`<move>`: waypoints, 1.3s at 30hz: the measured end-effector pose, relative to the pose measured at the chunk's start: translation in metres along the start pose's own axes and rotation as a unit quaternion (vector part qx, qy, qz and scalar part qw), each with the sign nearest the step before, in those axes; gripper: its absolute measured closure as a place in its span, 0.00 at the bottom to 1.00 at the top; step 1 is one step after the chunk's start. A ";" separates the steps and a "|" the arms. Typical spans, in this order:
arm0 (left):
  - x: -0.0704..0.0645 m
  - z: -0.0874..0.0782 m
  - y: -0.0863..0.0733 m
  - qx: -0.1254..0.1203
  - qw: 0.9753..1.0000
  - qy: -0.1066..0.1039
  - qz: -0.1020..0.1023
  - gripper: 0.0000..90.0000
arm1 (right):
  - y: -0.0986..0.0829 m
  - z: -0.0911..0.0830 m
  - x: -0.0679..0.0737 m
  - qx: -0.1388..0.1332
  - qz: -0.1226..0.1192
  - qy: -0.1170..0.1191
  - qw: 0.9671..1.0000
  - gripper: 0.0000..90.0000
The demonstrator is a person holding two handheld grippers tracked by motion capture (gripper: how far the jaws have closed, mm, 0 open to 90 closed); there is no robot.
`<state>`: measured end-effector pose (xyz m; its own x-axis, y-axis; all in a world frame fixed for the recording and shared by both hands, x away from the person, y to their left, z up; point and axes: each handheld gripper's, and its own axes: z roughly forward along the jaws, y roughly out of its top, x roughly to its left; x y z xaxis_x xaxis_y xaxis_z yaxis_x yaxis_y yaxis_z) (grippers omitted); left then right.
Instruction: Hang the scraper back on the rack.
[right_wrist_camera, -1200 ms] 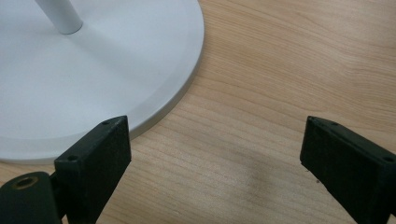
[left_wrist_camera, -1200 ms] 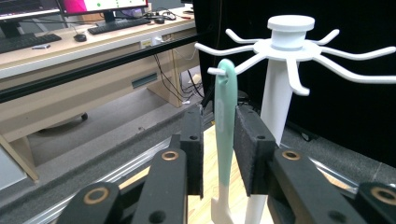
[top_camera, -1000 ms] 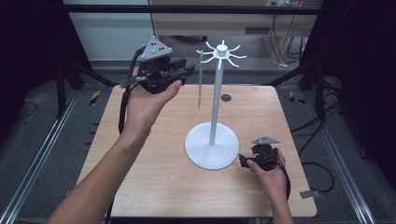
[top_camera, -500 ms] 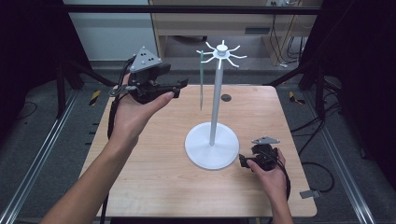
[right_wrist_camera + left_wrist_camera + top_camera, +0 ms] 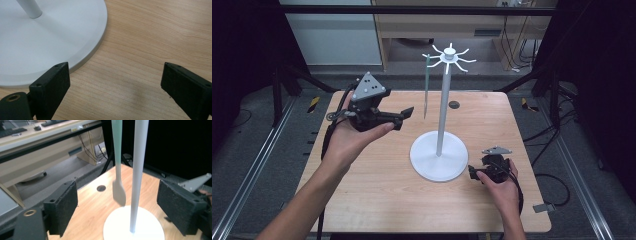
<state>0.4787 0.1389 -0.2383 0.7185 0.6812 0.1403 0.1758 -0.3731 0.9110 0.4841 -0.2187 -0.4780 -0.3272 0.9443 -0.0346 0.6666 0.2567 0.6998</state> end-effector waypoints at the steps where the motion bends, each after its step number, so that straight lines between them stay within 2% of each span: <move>1: -0.001 0.001 -0.004 0.006 1.000 -0.001 0.005 0.15 | 0.000 0.000 0.000 0.000 0.000 0.000 1.000 0.10; 5: -0.005 0.002 -0.022 0.006 1.000 -0.001 0.009 0.15 | 0.000 0.000 0.000 0.001 0.003 0.000 1.000 0.10; 11: -0.011 0.004 -0.048 0.025 1.000 -0.009 0.012 0.13 | -0.001 0.000 -0.001 0.003 0.002 -0.002 1.000 0.10; 15: -0.017 0.008 -0.065 0.027 0.999 -0.012 0.016 0.12 | -0.001 0.001 -0.001 0.003 0.002 -0.005 1.000 0.10; 19: -0.022 0.011 -0.079 0.027 0.999 -0.020 0.011 0.12 | -0.001 0.000 -0.002 0.002 0.003 -0.005 1.000 0.10; 23: -0.025 0.015 -0.089 0.030 0.999 -0.013 0.018 0.12 | -0.002 0.000 -0.002 0.003 0.004 -0.005 1.000 0.10; 33: -0.024 0.020 -0.117 0.039 0.999 -0.001 0.019 0.11 | -0.002 0.000 -0.003 0.004 0.007 -0.006 1.000 0.09; 39: -0.014 0.017 -0.135 0.044 0.999 0.012 0.009 0.10 | -0.002 0.000 -0.003 0.005 0.006 -0.007 1.000 0.09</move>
<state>0.4564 0.1688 -0.3702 0.7066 0.6877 0.1667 0.2213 -0.4386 0.8710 0.4836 -0.2216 -0.4795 -0.3098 0.9501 -0.0366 0.6764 0.2474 0.6937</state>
